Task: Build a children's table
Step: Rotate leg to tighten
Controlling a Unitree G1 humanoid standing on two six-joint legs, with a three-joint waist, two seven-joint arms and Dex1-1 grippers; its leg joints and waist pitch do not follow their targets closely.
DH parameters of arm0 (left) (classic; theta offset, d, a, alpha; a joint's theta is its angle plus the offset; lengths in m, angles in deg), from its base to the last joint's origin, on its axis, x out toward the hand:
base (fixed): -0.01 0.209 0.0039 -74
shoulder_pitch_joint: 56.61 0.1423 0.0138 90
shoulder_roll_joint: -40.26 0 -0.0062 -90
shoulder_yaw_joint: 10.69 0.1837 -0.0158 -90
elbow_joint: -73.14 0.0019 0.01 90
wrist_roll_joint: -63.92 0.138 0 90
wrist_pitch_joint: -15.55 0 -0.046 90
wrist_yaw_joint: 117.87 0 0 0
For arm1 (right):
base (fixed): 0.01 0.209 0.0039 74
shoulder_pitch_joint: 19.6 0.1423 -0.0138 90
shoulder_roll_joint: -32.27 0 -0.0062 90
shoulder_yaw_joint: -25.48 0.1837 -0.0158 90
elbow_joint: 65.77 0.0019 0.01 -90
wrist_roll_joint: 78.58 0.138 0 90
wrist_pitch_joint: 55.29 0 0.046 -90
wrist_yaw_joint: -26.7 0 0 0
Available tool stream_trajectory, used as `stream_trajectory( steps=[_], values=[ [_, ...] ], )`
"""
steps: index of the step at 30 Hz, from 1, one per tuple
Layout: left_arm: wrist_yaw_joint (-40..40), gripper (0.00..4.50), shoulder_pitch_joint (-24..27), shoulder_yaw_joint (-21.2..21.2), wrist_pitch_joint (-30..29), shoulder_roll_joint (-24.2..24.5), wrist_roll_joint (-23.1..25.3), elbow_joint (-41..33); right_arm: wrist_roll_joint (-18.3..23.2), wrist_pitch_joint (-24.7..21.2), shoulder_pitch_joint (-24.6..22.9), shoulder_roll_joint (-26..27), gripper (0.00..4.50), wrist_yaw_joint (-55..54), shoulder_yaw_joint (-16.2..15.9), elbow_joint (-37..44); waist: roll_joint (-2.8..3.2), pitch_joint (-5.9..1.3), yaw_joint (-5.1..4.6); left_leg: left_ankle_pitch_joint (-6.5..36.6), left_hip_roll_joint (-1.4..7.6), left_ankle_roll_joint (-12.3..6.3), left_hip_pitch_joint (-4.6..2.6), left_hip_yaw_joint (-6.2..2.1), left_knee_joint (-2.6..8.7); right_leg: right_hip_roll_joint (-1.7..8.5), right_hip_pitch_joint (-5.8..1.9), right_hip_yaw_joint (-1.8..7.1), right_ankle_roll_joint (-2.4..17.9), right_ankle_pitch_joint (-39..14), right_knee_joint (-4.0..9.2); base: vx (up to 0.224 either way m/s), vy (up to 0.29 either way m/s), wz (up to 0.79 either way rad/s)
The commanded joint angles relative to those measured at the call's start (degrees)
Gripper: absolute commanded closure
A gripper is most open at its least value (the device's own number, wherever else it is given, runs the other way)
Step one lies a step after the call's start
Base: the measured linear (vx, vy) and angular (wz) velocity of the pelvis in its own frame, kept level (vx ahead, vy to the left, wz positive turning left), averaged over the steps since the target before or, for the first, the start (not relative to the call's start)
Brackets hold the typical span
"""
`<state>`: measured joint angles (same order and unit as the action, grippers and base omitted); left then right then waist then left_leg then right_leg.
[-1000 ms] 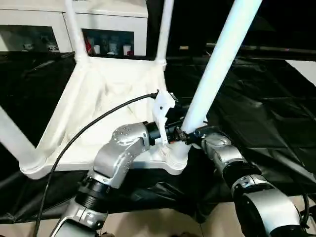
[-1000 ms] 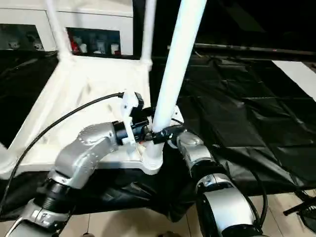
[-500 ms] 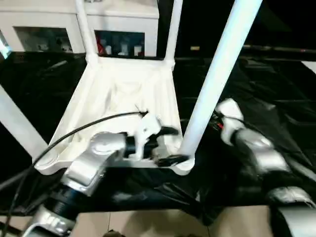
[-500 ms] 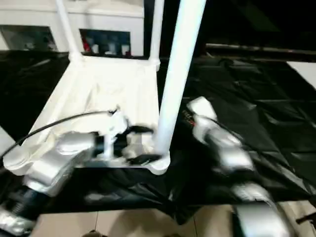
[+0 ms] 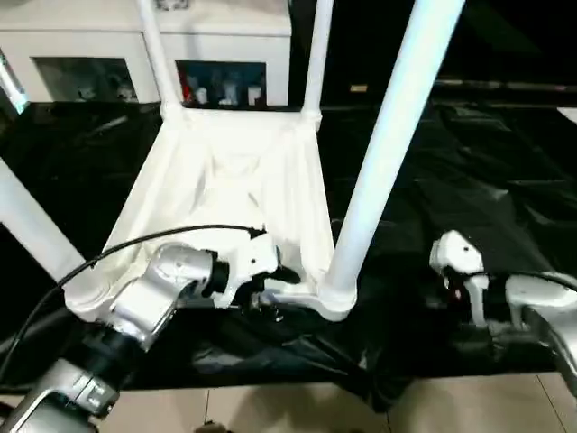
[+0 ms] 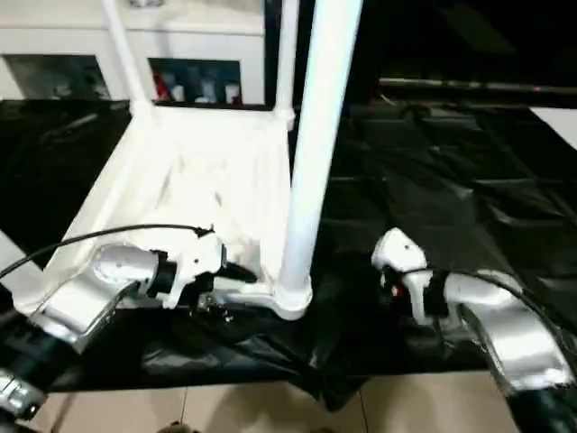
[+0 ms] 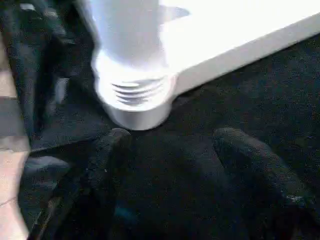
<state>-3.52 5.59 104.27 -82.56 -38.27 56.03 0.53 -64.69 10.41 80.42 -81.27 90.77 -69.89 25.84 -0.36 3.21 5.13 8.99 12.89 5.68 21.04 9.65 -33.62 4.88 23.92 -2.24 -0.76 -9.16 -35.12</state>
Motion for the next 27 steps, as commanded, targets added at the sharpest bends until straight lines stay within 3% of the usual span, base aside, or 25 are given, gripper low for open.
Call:
stream_trajectory(
  steps=[1,12,22,27],
  values=[
    [0.2,1.87,-1.4,-0.4,1.1,-0.5,1.3,1.8,0.5,-2.0,-0.6,-0.9,1.36,0.2,-0.4,2.4,-0.13,-3.62,0.28,21.3,-0.49,-0.60,-0.45,0.46,4.10,1.53,-2.37,1.08,6.9,-25.5,5.48,0.000,0.000,0.00],
    [0.2,2.91,-3.7,-0.1,4.7,-1.6,3.8,9.7,2.3,-6.5,-0.7,-1.1,1.36,-0.1,-1.3,6.6,-0.23,-3.70,0.60,20.8,-0.49,-0.30,-0.42,0.40,4.07,1.78,-2.52,1.07,7.6,-24.2,5.32,0.000,0.000,0.00],
    [-2.1,3.82,-4.0,0.0,6.0,-1.2,5.2,12.5,2.1,-7.0,-0.8,-1.8,1.36,-0.4,-2.0,7.2,-0.46,-3.47,0.42,22.1,-0.62,-0.19,-0.46,0.23,4.08,1.95,-2.21,0.84,4.7,-31.1,6.11,0.000,0.000,0.00],
    [-1.9,4.02,-4.0,0.0,6.1,-0.9,5.9,12.8,2.0,-7.1,-0.6,-1.8,1.36,-0.3,-2.2,7.3,-0.51,-3.43,0.35,22.7,-0.68,-0.25,-0.54,0.20,4.04,1.96,-2.02,0.67,4.2,-32.5,6.34,0.000,0.000,0.00]
  ],
)
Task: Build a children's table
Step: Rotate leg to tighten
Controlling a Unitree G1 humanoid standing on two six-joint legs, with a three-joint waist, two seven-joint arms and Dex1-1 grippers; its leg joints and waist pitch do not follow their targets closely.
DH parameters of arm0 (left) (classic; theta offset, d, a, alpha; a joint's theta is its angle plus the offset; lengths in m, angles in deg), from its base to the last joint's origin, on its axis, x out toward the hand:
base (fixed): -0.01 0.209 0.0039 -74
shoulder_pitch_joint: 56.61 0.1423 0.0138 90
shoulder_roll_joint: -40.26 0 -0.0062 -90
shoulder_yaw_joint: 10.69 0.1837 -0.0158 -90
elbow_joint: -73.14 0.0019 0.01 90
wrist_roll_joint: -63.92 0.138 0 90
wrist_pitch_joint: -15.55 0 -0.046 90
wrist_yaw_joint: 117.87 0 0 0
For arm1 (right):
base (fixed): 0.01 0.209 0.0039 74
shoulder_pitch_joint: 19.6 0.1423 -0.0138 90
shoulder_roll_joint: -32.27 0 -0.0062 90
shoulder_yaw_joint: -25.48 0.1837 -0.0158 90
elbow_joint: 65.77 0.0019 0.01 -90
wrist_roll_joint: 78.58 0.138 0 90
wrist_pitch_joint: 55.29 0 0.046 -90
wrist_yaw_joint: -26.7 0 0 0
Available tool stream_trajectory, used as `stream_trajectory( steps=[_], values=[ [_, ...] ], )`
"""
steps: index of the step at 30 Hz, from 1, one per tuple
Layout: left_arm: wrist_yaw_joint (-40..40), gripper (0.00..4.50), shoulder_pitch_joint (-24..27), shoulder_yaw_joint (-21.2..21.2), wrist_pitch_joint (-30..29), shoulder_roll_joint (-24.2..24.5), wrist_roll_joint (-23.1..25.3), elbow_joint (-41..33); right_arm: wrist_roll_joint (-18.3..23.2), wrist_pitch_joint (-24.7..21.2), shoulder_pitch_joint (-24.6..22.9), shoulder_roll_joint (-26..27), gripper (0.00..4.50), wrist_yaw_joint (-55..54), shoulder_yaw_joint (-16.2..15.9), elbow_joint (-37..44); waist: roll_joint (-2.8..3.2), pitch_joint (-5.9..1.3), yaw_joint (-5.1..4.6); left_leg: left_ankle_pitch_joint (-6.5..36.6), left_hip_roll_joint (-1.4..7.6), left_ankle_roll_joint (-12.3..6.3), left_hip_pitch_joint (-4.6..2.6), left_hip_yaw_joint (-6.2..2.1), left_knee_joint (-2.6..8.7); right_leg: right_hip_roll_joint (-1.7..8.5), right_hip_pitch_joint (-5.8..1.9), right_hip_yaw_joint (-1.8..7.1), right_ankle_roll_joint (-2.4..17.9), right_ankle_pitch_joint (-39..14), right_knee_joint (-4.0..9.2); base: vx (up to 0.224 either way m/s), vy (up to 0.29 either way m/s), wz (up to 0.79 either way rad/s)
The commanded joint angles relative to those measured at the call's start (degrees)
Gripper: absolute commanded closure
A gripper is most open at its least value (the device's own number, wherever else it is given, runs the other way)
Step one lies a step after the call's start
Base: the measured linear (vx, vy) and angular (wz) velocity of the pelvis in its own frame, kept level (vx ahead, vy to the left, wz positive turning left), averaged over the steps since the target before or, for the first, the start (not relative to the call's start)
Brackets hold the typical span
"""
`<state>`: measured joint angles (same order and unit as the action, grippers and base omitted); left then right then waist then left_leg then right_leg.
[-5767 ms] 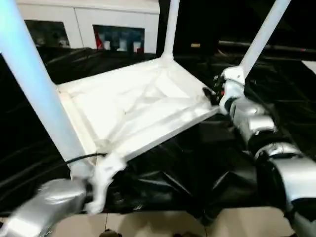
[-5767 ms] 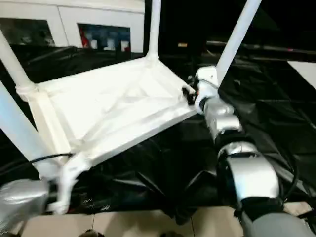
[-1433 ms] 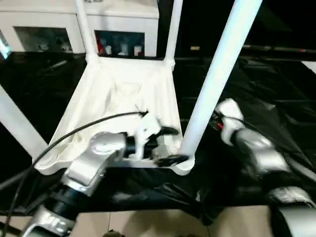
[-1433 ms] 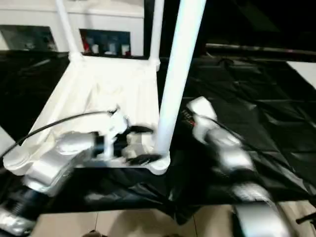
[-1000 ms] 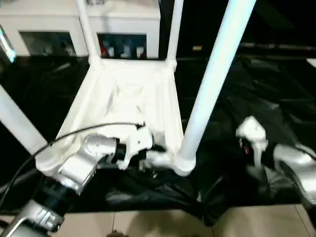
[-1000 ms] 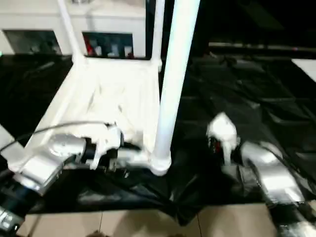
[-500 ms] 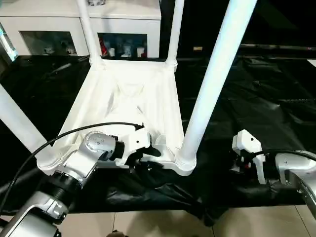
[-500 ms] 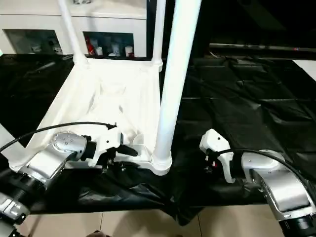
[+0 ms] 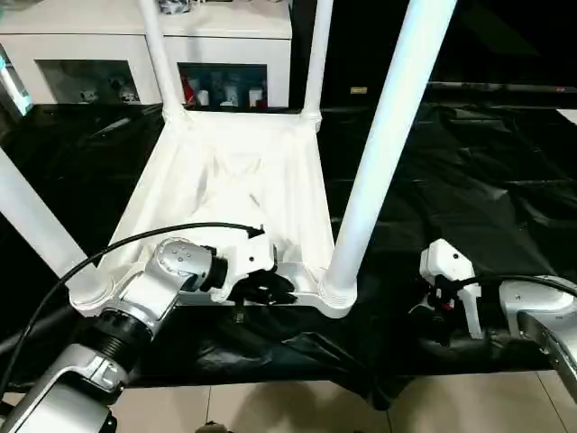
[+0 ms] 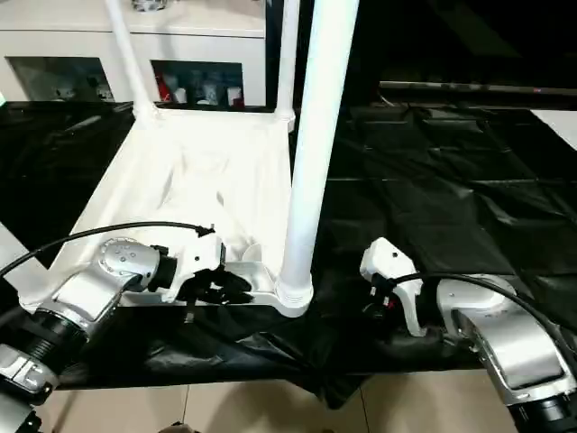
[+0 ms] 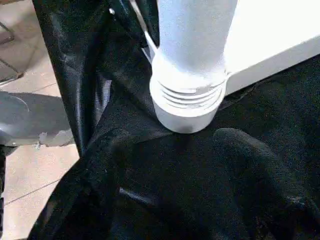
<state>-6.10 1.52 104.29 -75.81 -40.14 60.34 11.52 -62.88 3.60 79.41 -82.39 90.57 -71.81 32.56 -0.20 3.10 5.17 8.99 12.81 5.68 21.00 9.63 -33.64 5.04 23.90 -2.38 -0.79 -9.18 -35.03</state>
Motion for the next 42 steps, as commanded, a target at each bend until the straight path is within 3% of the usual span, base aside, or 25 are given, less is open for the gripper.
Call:
stream_trajectory(
  steps=[1,8,14,15,16,17,19,20,21,24,26,27,28,32,39,42],
  values=[
    [0.7,4.19,0.1,0.1,-0.7,1.1,1.8,1.9,0.2,-0.3,0.5,-0.7,1.36,-0.2,-0.4,0.5,-0.63,-3.31,0.33,22.8,-0.59,-0.26,-0.51,0.21,4.06,1.80,-1.97,0.81,4.3,-32.6,6.26,0.000,0.000,0.00],
    [2.2,4.50,0.4,0.2,-2.4,1.6,4.0,1.7,0.3,-0.1,1.3,0.6,1.20,-1.8,0.2,-0.3,-0.60,-3.16,0.03,23.6,-0.75,0.04,-0.35,0.02,4.10,1.87,-1.92,0.40,2.8,-35.7,6.67,0.000,0.000,0.00],
    [9.8,4.50,1.7,-4.8,-12.2,-1.5,1.1,-1.7,-1.4,1.3,4.4,5.7,0.72,-8.7,1.5,-4.8,-0.66,-3.06,-0.64,25.7,-1.06,0.50,-0.79,-0.16,3.77,1.81,-1.55,-0.63,2.1,-38.7,7.32,0.000,0.000,0.00],
    [10.6,4.50,2.0,-5.2,-13.4,-2.0,0.8,-2.4,-1.9,1.8,5.0,6.5,0.61,-9.9,1.6,-5.7,-0.97,-3.09,-0.86,25.9,-0.89,0.56,-0.74,-0.17,3.81,1.92,-1.62,-0.67,2.2,-38.4,7.26,0.000,0.000,0.00],
    [11.6,4.50,2.5,-5.6,-14.5,-2.4,0.7,-3.4,-2.4,2.6,5.7,7.7,0.50,-11.4,1.5,-6.8,-0.82,-3.27,-1.49,25.9,-0.79,0.54,0.00,-0.55,4.30,2.03,-2.56,-1.27,2.4,-36.4,7.13,0.000,0.000,0.00],
    [12.0,4.50,3.1,-5.6,-15.0,-2.5,0.8,-4.5,-2.6,3.3,6.5,8.7,0.42,-12.3,1.5,-7.6,-0.84,-3.27,-2.00,25.9,-0.66,0.39,0.24,-0.86,4.61,2.19,-2.87,-1.55,2.9,-34.6,6.86,-0.021,0.036,-0.18],
    [12.2,4.50,3.6,-5.5,-15.0,-2.6,0.9,-5.3,-2.6,3.8,7.0,9.4,0.30,-13.0,1.5,-8.2,-0.67,-3.07,-2.61,27.4,-0.69,0.06,0.30,-1.12,4.88,2.08,-3.04,-1.95,2.8,-34.2,7.25,-0.022,0.036,-0.20],
    [11.6,4.50,4.8,-5.1,-14.3,-2.6,0.5,-7.0,-2.7,4.4,8.6,10.8,0.23,-13.6,1.1,-9.6,-1.31,-3.15,-2.91,27.5,-0.85,-0.11,0.05,-1.03,4.64,2.19,-2.82,-1.96,2.8,-34.7,7.48,0.000,0.000,0.00],
    [11.4,4.50,5.0,-5.0,-14.2,-2.6,0.5,-7.4,-2.8,4.5,8.9,11.0,0.12,-13.6,1.0,-9.9,-1.19,-2.95,-3.18,27.8,-0.99,-0.32,-0.27,-0.87,4.44,2.17,-2.37,-1.87,2.8,-35.9,7.89,0.000,0.000,0.00],
    [10.8,4.50,6.0,-4.8,-14.3,-2.2,0.9,-9.1,-3.7,5.3,10.5,11.6,0.04,-13.4,-0.5,-12.2,-1.15,-3.08,-3.15,26.8,-0.91,-0.65,-0.72,-0.60,4.25,2.17,-1.99,-1.41,3.9,-34.7,7.72,0.000,0.000,0.00],
    [9.2,4.50,6.6,-3.8,-11.0,-1.5,1.4,-10.2,-5.6,7.7,13.8,13.2,0.04,-14.2,-2.1,-17.5,-1.70,-3.22,-3.16,25.5,-0.76,-1.05,-0.49,-0.47,4.36,2.13,-2.07,-1.09,5.2,-32.0,7.14,0.000,0.000,0.00],
    [9.1,4.50,6.6,-3.8,-10.8,-1.4,1.5,-10.3,-5.7,7.8,14.0,13.3,0.04,-14.3,-2.1,-17.8,-1.63,-3.16,-3.20,25.1,-0.75,-1.03,-0.33,-0.41,4.46,2.03,-2.16,-0.99,5.5,-31.3,6.93,0.000,0.000,0.00],
    [8.8,4.50,6.5,-3.3,-11.1,-1.1,1.8,-10.7,-6.5,9.4,15.5,14.1,0.04,-14.4,-2.7,-20.3,-1.46,-3.29,-2.91,24.9,-0.57,-0.97,-0.92,-0.19,4.33,2.12,-1.78,-0.69,6.6,-29.5,6.74,0.000,0.000,0.00],
    [8.5,4.50,6.1,-2.9,-11.1,-0.7,2.4,-11.2,-6.6,10.7,17.5,14.9,0.04,-13.3,-3.2,-23.2,-1.75,-3.33,-2.82,23.4,-0.51,-0.98,-0.32,-0.11,4.62,1.99,-2.43,-0.45,7.4,-26.2,6.04,0.000,0.000,0.00],
    [7.4,4.50,4.5,-3.3,-10.0,-0.4,2.8,-9.7,-6.2,12.3,19.5,14.4,0.04,-5.3,-6.3,-26.3,-2.27,-3.40,-2.49,23.5,-0.38,-0.80,-0.75,0.11,4.47,1.99,-2.17,-0.20,7.7,-26.2,6.08,0.000,0.000,0.00],
    [6.8,4.50,3.8,-3.4,-9.8,-0.4,2.6,-9.2,-6.3,13.3,20.3,14.8,0.04,-4.8,-6.4,-27.8,-2.32,-3.55,-1.99,22.3,-0.29,-0.70,-0.72,0.23,4.47,1.94,-2.25,0.05,9.0,-23.2,5.62,0.000,0.000,0.00]
  ],
)
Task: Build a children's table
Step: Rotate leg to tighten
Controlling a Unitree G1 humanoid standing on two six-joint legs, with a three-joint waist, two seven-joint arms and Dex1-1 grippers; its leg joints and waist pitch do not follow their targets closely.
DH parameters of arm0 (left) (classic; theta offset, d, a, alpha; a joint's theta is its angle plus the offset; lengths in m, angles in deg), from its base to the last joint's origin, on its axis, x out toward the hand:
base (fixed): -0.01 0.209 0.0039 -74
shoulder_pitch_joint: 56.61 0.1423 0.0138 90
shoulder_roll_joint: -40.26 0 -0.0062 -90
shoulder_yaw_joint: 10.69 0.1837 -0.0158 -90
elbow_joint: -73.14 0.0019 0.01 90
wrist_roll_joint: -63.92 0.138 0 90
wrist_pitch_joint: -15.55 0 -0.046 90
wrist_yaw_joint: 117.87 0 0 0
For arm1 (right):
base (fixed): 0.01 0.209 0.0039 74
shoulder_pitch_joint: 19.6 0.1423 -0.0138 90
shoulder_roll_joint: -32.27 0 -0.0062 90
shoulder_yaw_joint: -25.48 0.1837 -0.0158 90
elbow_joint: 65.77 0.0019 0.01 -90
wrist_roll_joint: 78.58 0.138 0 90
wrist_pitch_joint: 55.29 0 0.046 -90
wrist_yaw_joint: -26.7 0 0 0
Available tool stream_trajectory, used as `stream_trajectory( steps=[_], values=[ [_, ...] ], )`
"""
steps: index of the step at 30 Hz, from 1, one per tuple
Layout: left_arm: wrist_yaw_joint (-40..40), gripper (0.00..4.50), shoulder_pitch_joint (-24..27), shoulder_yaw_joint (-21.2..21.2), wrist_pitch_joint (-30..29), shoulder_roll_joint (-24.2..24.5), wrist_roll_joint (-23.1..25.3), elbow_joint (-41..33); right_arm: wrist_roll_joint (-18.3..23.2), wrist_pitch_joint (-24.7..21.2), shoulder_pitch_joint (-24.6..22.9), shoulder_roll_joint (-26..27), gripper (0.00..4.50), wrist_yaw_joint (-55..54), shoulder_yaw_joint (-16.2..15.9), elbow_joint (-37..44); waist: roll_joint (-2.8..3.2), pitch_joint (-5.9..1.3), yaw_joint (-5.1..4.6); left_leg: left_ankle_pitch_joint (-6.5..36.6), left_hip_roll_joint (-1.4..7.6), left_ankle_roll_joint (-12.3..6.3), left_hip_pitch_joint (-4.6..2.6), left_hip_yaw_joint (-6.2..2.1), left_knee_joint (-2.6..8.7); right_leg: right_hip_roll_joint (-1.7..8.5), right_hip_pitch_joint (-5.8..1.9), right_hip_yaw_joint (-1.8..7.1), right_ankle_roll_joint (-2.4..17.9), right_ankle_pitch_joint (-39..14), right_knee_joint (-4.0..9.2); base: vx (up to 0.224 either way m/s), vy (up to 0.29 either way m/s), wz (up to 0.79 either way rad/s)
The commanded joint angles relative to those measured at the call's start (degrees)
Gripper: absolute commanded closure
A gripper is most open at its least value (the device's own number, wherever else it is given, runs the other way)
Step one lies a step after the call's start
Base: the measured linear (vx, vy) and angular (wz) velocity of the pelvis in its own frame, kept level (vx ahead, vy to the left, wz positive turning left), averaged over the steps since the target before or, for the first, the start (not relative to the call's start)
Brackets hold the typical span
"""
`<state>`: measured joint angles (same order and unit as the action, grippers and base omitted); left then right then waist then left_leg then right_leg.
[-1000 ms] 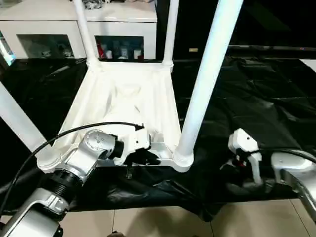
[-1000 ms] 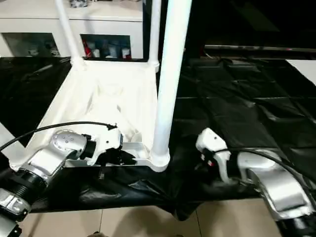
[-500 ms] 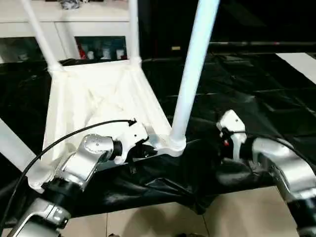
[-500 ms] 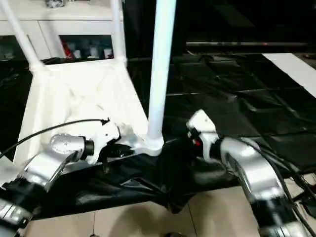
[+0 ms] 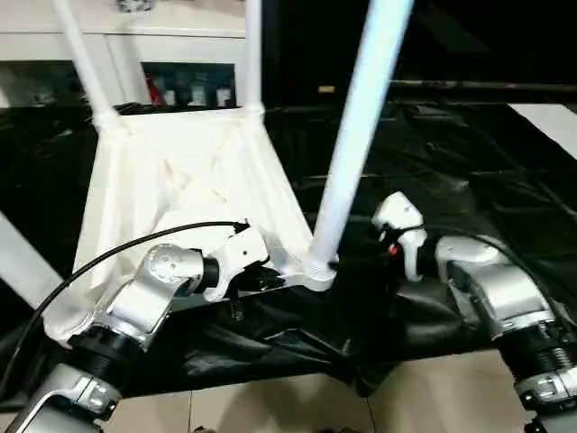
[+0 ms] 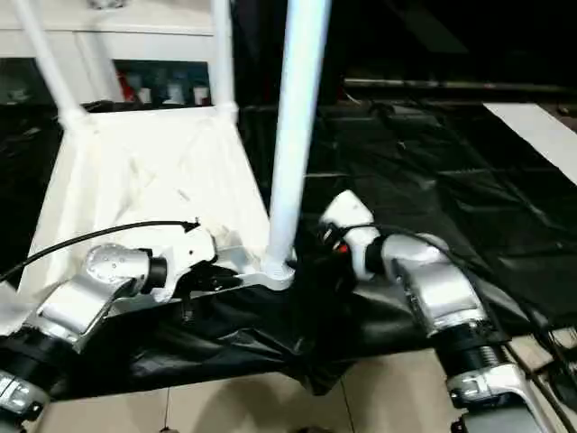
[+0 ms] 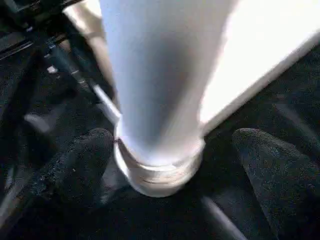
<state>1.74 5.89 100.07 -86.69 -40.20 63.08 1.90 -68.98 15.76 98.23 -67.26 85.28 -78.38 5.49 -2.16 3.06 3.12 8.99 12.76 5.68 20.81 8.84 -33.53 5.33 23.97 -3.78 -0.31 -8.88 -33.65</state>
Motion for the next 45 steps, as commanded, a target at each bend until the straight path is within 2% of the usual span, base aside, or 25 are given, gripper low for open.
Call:
stream_trajectory(
  steps=[1,2,4,16,27,29,31,32,34,36,38,43,44,45],
  values=[
    [-1.0,4.50,-0.6,0.8,1.0,-0.4,-0.2,0.4,-0.2,1.2,1.5,-0.3,0.04,0.5,0.2,-0.8,-0.37,-3.55,0.19,22.0,-0.22,-0.65,-0.53,1.04,4.35,1.68,-2.37,1.48,8.7,-23.0,4.13,0.000,0.000,0.00],
    [-1.4,4.50,-1.0,0.9,1.3,-0.4,-0.1,0.8,-0.7,2.1,2.2,0.2,0.04,0.1,0.3,-2.0,-0.34,-3.62,0.47,21.3,-0.17,-0.51,-0.54,1.13,4.29,1.67,-2.31,1.63,9.3,-21.3,3.86,0.000,0.000,0.00],
    [-1.7,4.50,-1.2,0.9,1.4,-0.3,-0.1,1.0,-1.0,2.8,2.8,0.7,0.04,-0.2,0.4,-3.2,-0.32,-3.54,0.55,21.6,-0.28,-0.40,-0.62,1.22,4.18,1.62,-2.20,1.67,9.4,-22.0,3.81,0.000,0.000,0.00],
    [-2.8,4.50,-2.0,0.7,1.8,-0.5,0.2,2.0,-2.6,4.9,3.8,1.4,0.04,2.0,-1.8,-6.1,-0.28,-3.56,0.66,21.8,-0.27,0.00,-0.31,0.99,4.22,1.62,-2.43,1.57,8.2,-24.4,3.79,0.000,0.000,0.00],
    [-3.3,4.50,-2.9,0.4,2.5,-0.6,0.4,3.4,-2.9,5.5,3.8,1.8,0.04,2.5,-1.6,-7.1,-0.26,-3.52,0.62,22.3,-0.28,0.15,-0.25,0.88,4.28,1.64,-2.39,1.51,7.9,-25.4,3.94,0.000,0.000,0.00],
    [-3.3,4.50,-3.0,0.4,2.6,-0.7,0.4,3.6,-2.6,5.3,4.0,2.0,0.32,2.6,-1.3,-7.2,-0.27,-3.54,0.62,22.2,-0.28,0.16,-0.18,0.86,4.30,1.62,-2.44,1.49,7.9,-25.2,3.87,0.000,0.000,0.00],
    [-3.4,4.50,-3.1,0.4,2.7,-0.7,0.4,3.8,-2.1,5.1,4.3,2.4,0.32,2.8,-1.0,-7.5,-0.29,-3.49,0.58,22.5,-0.30,0.11,-0.18,0.86,4.32,1.64,-2.41,1.48,7.8,-25.6,3.93,0.000,0.000,0.00],
    [-3.4,4.50,-3.1,0.4,2.7,-0.7,0.4,3.9,-2.0,5.0,4.3,2.5,0.57,2.8,-1.0,-7.6,-0.29,-3.51,0.60,22.5,-0.32,0.13,-0.20,0.86,4.29,1.65,-2.42,1.45,7.6,-26.0,3.96,0.000,0.000,0.00],
    [-3.5,4.50,-3.1,0.4,2.8,-0.7,0.4,3.9,-1.9,4.9,4.4,2.6,0.73,3.0,-1.0,-7.7,-0.26,-3.49,0.53,22.7,-0.28,0.17,-0.15,0.80,4.32,1.68,-2.43,1.44,7.6,-26.2,3.98,0.000,0.000,0.00],
    [-3.6,4.50,-3.1,0.3,2.8,-0.7,0.3,4.0,-1.7,4.8,4.4,2.8,0.77,3.2,-0.9,-7.8,-0.25,-3.50,0.56,22.8,-0.26,0.21,-0.22,0.81,4.31,1.69,-2.37,1.46,7.7,-26.1,3.99,0.000,0.000,0.00],
    [-3.7,4.50,-3.1,0.3,2.8,-0.7,0.3,3.9,-1.5,4.5,4.3,3.0,1.12,3.4,-0.8,-7.8,-0.24,-3.52,0.55,22.6,-0.23,0.18,-0.18,0.79,4.35,1.69,-2.43,1.50,8.0,-25.4,3.87,0.000,0.000,0.00],
    [-3.8,4.50,-3.0,0.2,2.8,-0.6,0.4,4.0,-1.3,4.2,4.1,3.1,1.30,3.6,-0.7,-7.9,-0.19,-3.50,0.57,22.6,-0.22,0.19,-0.18,0.81,4.38,1.66,-2.45,1.49,8.2,-25.0,3.82,0.000,0.000,0.00],
    [-3.9,4.50,-3.0,0.2,2.9,-0.6,0.5,4.0,-1.2,4.2,4.1,3.2,1.55,3.7,-0.6,-7.9,-0.17,-3.52,0.56,22.6,-0.24,0.19,-0.21,0.83,4.34,1.68,-2.42,1.52,8.2,-25.0,3.86,0.000,0.000,0.00],
    [-3.9,4.50,-3.0,0.2,2.9,-0.6,0.5,4.0,-1.2,4.2,4.1,3.2,1.55,3.7,-0.6,-7.9,-0.15,-3.50,0.57,22.7,-0.22,0.24,-0.21,0.80,4.37,1.67,-2.41,1.51,8.2,-25.1,3.86,0.000,0.000,0.00]
  ],
)
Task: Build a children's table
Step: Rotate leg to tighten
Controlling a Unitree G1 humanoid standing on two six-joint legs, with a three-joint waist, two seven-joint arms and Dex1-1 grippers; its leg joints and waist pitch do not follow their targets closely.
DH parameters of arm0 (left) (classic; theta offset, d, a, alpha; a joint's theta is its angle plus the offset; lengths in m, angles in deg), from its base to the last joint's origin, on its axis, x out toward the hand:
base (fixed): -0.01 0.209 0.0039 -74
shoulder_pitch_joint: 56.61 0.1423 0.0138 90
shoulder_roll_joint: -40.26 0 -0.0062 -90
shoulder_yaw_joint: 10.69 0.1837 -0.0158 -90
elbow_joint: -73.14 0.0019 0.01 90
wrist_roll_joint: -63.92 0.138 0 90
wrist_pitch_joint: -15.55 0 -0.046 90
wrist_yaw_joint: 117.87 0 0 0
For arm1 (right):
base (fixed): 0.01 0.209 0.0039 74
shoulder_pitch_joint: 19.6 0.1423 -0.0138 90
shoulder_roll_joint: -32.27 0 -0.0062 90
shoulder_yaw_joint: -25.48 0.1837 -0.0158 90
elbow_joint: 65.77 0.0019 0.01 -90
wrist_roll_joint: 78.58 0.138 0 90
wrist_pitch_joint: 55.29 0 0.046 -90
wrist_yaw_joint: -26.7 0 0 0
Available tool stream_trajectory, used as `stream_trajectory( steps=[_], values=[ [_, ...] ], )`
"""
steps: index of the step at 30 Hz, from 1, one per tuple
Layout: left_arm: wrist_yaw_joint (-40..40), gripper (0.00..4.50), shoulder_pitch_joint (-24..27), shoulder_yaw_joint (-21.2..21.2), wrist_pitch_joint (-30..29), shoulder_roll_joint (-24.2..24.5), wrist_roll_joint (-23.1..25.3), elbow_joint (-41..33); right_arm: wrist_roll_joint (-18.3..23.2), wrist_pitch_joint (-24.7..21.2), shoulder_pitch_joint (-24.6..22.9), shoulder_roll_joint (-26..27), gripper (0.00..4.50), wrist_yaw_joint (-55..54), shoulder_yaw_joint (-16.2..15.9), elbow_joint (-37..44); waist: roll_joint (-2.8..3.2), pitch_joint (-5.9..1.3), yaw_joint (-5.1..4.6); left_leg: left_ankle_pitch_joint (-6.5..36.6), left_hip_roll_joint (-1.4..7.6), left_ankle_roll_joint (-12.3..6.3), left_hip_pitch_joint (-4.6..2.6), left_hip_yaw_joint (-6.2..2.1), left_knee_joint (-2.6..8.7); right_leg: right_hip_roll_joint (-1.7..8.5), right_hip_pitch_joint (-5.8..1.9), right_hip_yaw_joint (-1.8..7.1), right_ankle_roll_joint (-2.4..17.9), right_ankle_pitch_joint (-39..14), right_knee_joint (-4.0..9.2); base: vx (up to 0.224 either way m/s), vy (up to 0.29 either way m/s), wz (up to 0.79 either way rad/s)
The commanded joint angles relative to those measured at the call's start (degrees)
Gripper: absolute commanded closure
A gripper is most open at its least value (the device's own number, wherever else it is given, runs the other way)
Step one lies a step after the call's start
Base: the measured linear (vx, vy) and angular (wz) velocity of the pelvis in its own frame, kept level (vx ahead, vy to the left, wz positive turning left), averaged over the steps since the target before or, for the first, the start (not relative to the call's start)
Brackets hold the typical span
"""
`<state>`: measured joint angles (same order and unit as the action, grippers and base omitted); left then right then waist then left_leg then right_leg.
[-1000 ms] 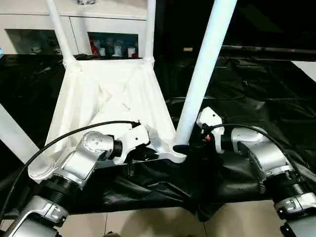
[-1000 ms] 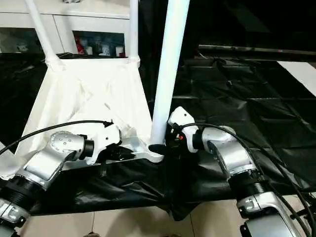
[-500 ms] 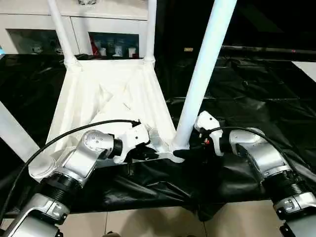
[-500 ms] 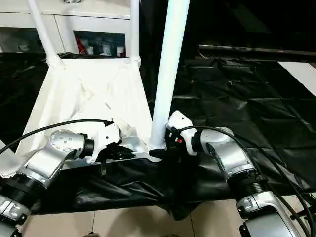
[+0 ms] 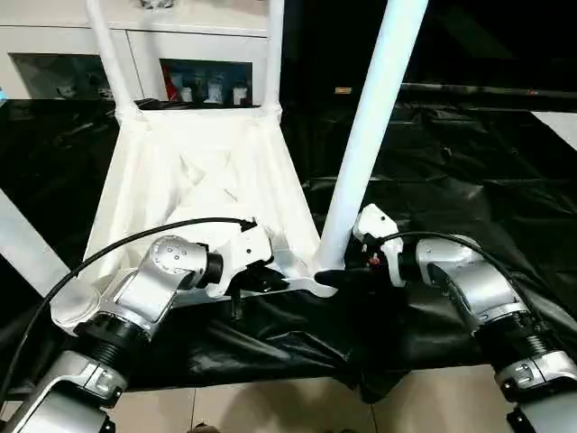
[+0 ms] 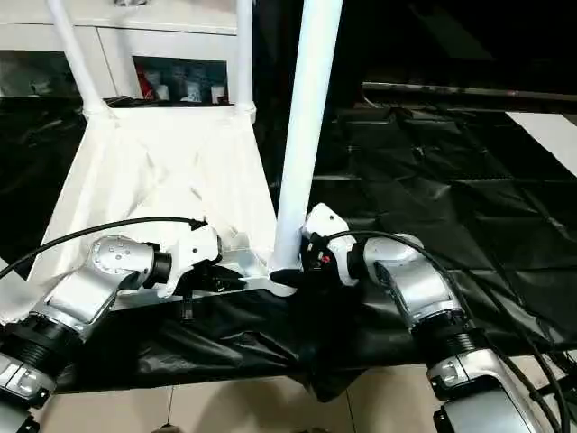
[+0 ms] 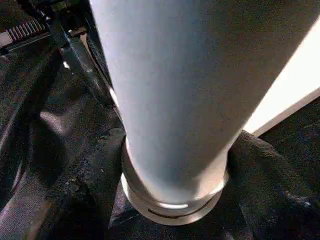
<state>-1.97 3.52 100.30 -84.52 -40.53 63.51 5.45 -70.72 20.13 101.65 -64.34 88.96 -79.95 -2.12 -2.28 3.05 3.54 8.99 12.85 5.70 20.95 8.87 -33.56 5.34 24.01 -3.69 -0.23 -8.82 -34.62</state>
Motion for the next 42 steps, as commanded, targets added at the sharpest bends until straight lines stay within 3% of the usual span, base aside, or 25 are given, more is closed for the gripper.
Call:
stream_trajectory(
  steps=[1,7,9,11,14,16,18,19,24,26,32,34,36,39,40,42],
  values=[
    [-0.2,4.50,-0.7,0.0,0.7,-0.3,0.0,0.5,0.6,-0.3,0.6,0.3,1.59,0.0,1.1,-0.3,0.01,-3.50,0.14,22.7,-0.32,0.26,-0.33,0.76,4.42,1.66,-2.47,1.42,8.2,-25.1,4.81,0.000,0.000,0.00],
    [0.4,4.50,-0.8,-0.5,0.1,-0.5,0.0,0.6,0.5,-0.2,0.5,2.0,1.78,-3.2,2.5,-1.8,-0.05,-3.44,-0.07,23.2,-0.40,0.49,-0.29,0.72,4.44,1.68,-2.40,1.34,7.8,-26.4,4.95,0.000,0.000,0.00],
    [3.1,4.50,-1.7,-1.5,-1.8,-1.7,0.1,1.8,-0.5,0.9,1.2,4.2,1.78,-9.6,3.9,-4.9,-0.14,-3.39,-0.23,23.4,-0.43,0.74,-0.24,0.68,4.46,1.69,-2.39,1.27,7.5,-27.3,4.98,0.000,0.000,0.00],
    [5.9,4.50,-2.6,-2.2,-3.0,-2.9,0.6,3.2,-1.6,1.6,2.0,6.0,1.79,-15.5,5.1,-7.7,0.00,-3.25,-0.62,24.6,-0.69,1.53,-0.40,0.53,4.38,1.80,-2.12,0.97,6.3,-31.3,5.48,0.000,0.000,0.00],
    [14.9,4.50,-5.9,-3.3,-4.7,-6.6,3.1,8.4,-1.7,-0.1,4.2,11.1,1.80,-29.2,9.0,-13.8,-0.13,-3.33,-1.41,24.8,-0.79,2.15,-0.45,0.33,4.26,1.73,-2.00,0.73,5.4,-33.0,5.75,0.000,0.000,0.00],
    [21.0,4.50,-8.1,-4.4,-6.4,-10.1,3.5,11.6,-2.0,-1.0,5.3,15.2,1.81,-36.1,10.2,-15.6,-0.07,-3.49,-1.55,24.4,-0.74,1.89,-0.40,0.28,4.29,1.80,-2.15,0.73,5.8,-30.8,5.74,0.000,0.000,0.00],
    [23.7,4.50,-9.0,-4.8,-7.3,-12.0,3.6,12.8,-2.5,-1.0,5.9,17.3,1.81,-39.2,10.1,-16.1,0.00,-3.39,-1.71,24.7,-0.82,1.74,-0.49,0.46,4.34,1.63,-1.84,0.85,6.3,-29.8,5.80,0.000,0.000,0.00],
    [26.9,4.50,-10.2,-5.0,-8.1,-14.9,3.9,14.1,-3.2,-0.8,6.8,20.8,1.81,-42.5,9.5,-16.8,0.03,-3.42,-1.65,24.9,-0.83,1.77,-0.65,0.46,4.34,1.59,-1.78,0.84,6.4,-29.3,5.84,0.000,0.000,0.00],
    [28.5,4.50,-10.8,-3.7,-8.7,-19.2,4.4,14.1,-3.1,2.3,7.8,26.1,1.81,-44.4,8.7,-17.5,-0.08,-3.67,-1.25,23.1,-0.68,0.93,-0.41,0.71,4.51,1.62,-2.17,1.30,7.9,-23.0,5.24,0.000,0.000,0.00],
    [28.3,4.50,-10.8,-3.2,-7.7,-19.7,4.8,14.2,-2.4,3.0,8.2,26.8,1.11,-44.3,9.3,-18.0,-0.20,-3.83,-1.05,21.7,-0.69,0.58,-0.41,0.86,4.46,1.60,-2.32,1.42,8.4,-20.9,5.05,0.000,0.000,0.00],
    [22.9,4.50,-8.6,-2.5,-5.1,-15.8,5.0,12.0,-2.0,2.4,6.7,21.9,0.68,-38.0,10.1,-13.8,-0.40,-3.82,-0.28,18.8,-0.64,-0.47,0.01,1.08,4.57,1.71,-2.99,1.54,8.5,-19.5,4.81,0.000,0.000,0.00],
    [20.1,4.50,-7.5,-2.7,-3.8,-13.6,4.5,10.6,-2.2,0.7,4.9,17.5,0.48,-32.7,8.9,-9.7,-0.49,-3.87,0.12,17.3,-0.59,-0.68,0.03,1.07,4.57,1.68,-3.23,1.48,8.1,-18.9,4.84,0.000,0.000,0.00],
    [17.6,4.50,-6.8,-2.7,-2.2,-12.1,4.1,9.7,-2.5,-0.5,3.2,13.8,0.33,-28.3,7.5,-6.3,-0.48,-3.89,0.37,16.4,-0.44,-1.13,-0.17,1.33,4.43,1.75,-2.92,1.72,8.6,-17.7,4.72,0.000,0.000,0.00],
    [9.2,4.50,-4.6,-2.0,-0.3,-8.6,2.0,6.4,-2.2,-1.8,-0.8,5.7,0.14,-18.6,4.8,1.6,-0.43,-3.98,0.89,14.3,-0.31,-1.45,-0.04,1.36,4.43,1.70,-3.33,1.73,8.9,-15.3,4.40,0.000,0.000,0.00],
    [6.9,4.50,-3.9,-1.7,0.0,-7.5,1.5,5.4,-1.8,-2.2,-1.6,3.9,0.14,-16.2,4.7,3.6,-0.16,-4.08,1.14,13.4,-0.25,-1.53,-0.11,1.35,4.38,1.70,-3.38,1.78,9.6,-13.5,4.11,0.000,0.000,0.00],
    [3.2,4.50,-2.9,-1.1,1.2,-5.9,0.6,3.7,-0.7,-3.3,-2.8,0.9,0.14,-12.1,4.7,7.0,-0.20,-4.08,1.45,12.4,-0.19,-1.70,-0.19,1.45,4.36,1.55,-3.31,1.80,10.7,-10.9,3.79,0.000,0.000,0.00]
  ],
)
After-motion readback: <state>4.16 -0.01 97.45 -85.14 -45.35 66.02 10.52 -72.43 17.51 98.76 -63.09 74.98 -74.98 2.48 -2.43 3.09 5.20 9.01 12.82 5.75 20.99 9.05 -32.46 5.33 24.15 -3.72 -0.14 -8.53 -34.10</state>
